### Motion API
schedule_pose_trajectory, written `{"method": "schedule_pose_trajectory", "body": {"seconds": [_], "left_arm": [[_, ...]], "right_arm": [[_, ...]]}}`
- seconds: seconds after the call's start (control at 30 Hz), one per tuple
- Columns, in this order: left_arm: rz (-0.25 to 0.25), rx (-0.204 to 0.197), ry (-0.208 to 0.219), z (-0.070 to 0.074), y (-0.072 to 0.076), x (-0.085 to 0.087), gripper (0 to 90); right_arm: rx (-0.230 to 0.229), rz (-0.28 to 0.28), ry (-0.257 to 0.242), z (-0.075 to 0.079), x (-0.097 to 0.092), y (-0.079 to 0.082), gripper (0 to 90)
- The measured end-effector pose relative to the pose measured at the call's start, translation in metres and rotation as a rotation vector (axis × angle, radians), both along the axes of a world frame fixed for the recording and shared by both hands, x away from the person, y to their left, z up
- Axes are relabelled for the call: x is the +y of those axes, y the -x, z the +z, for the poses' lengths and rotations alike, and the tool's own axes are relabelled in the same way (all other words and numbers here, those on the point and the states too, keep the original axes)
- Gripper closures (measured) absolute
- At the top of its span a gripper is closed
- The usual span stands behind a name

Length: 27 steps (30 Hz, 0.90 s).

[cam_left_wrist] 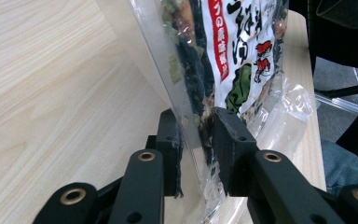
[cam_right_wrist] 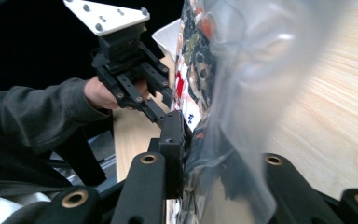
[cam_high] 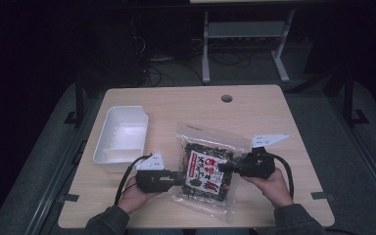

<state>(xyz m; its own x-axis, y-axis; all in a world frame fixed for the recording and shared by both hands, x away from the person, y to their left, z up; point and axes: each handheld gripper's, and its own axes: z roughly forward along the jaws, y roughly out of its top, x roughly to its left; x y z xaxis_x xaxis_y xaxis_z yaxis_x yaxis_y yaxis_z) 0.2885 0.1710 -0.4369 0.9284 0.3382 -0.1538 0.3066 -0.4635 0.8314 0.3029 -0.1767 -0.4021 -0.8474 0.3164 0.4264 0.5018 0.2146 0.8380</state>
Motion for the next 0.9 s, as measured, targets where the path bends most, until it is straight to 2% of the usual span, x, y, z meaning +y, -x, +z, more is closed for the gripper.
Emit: {"method": "schedule_pose_trajectory", "body": {"seconds": [0.17, 0.27, 0.33, 0.5, 0.63, 0.7, 0.73, 0.8, 0.83, 0.9], "left_arm": [[0.016, -0.003, 0.006, 0.001, 0.000, 0.002, 65.3], [0.029, -0.028, -0.020, 0.001, 0.001, 0.005, 64.1], [0.043, -0.029, -0.022, 0.001, 0.002, 0.007, 57.2], [0.053, -0.041, -0.050, 0.002, 0.006, 0.013, 50.0], [0.061, -0.057, -0.083, 0.002, 0.011, 0.015, 45.5], [0.063, -0.062, -0.097, 0.002, 0.013, 0.016, 42.0], [0.066, -0.066, -0.104, 0.003, 0.013, 0.016, 40.5], [0.067, -0.073, -0.117, 0.003, 0.015, 0.017, 39.5], [0.068, -0.074, -0.119, 0.003, 0.016, 0.017, 37.2], [0.068, -0.078, -0.125, 0.003, 0.017, 0.018, 36.8]], "right_arm": [[-0.010, -0.007, -0.020, 0.007, 0.002, 0.004, 74.3], [-0.011, -0.021, -0.024, 0.009, 0.001, 0.005, 74.5], [-0.021, -0.037, -0.030, 0.013, -0.002, 0.007, 74.6], [-0.049, -0.112, -0.012, 0.022, -0.011, 0.013, 74.7], [-0.054, -0.179, -0.012, 0.026, -0.018, 0.013, 74.8], [-0.059, -0.211, -0.003, 0.027, -0.020, 0.012, 74.8], [-0.069, -0.245, 0.005, 0.030, -0.020, 0.012, 74.8], [-0.071, -0.263, 0.011, 0.031, -0.020, 0.012, 74.8], [-0.083, -0.297, 0.020, 0.035, -0.020, 0.011, 74.8], [-0.087, -0.314, 0.024, 0.037, -0.019, 0.011, 74.7]]}}
